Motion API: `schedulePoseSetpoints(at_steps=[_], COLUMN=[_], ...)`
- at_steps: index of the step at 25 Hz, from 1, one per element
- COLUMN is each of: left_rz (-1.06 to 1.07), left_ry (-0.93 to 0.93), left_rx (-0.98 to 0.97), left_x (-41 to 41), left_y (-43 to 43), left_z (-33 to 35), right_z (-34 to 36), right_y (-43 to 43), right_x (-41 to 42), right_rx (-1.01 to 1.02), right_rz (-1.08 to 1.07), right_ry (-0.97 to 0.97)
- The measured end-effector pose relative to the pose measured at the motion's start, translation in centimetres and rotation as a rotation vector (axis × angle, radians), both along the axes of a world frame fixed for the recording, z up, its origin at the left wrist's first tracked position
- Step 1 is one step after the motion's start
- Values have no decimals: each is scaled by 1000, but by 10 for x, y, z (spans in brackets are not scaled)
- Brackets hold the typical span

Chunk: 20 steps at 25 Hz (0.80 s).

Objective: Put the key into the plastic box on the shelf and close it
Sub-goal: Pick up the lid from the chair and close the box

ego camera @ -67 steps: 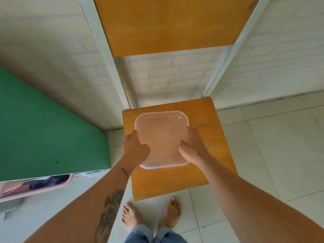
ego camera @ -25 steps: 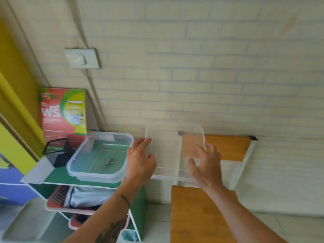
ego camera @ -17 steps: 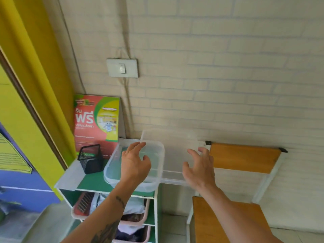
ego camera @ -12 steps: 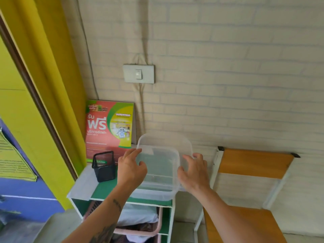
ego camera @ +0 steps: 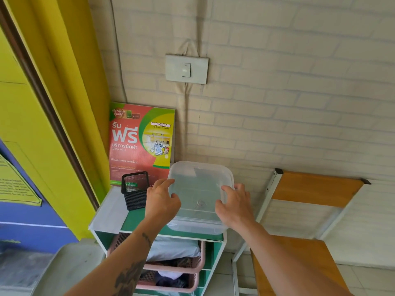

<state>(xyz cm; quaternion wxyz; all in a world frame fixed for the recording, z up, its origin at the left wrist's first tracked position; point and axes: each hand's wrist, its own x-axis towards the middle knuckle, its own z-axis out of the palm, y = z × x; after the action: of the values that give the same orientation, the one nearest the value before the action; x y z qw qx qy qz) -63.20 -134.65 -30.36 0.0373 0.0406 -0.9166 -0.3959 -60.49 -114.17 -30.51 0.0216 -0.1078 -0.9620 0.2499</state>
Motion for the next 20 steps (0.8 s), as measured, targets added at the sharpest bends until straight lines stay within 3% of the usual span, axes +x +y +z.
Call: schedulePoseSetpoints(at_steps=[6, 11, 15, 20], left_rz=[-22, -17, -168, -337], left_ry=[-7, 86, 166, 106], left_rx=[-64, -275, -353, -500], left_x=[-6, -9, -24, -40], left_y=[-5, 5, 12, 13], left_z=[-7, -4, 5, -5], right_z=[-4, -1, 2, -10], right_y=[3, 13, 16, 16], right_x=[-4, -12, -22, -33], right_rx=[37, 80, 206, 242], right_rz=[58, 80, 133, 247], right_ry=[-48, -29, 68, -80])
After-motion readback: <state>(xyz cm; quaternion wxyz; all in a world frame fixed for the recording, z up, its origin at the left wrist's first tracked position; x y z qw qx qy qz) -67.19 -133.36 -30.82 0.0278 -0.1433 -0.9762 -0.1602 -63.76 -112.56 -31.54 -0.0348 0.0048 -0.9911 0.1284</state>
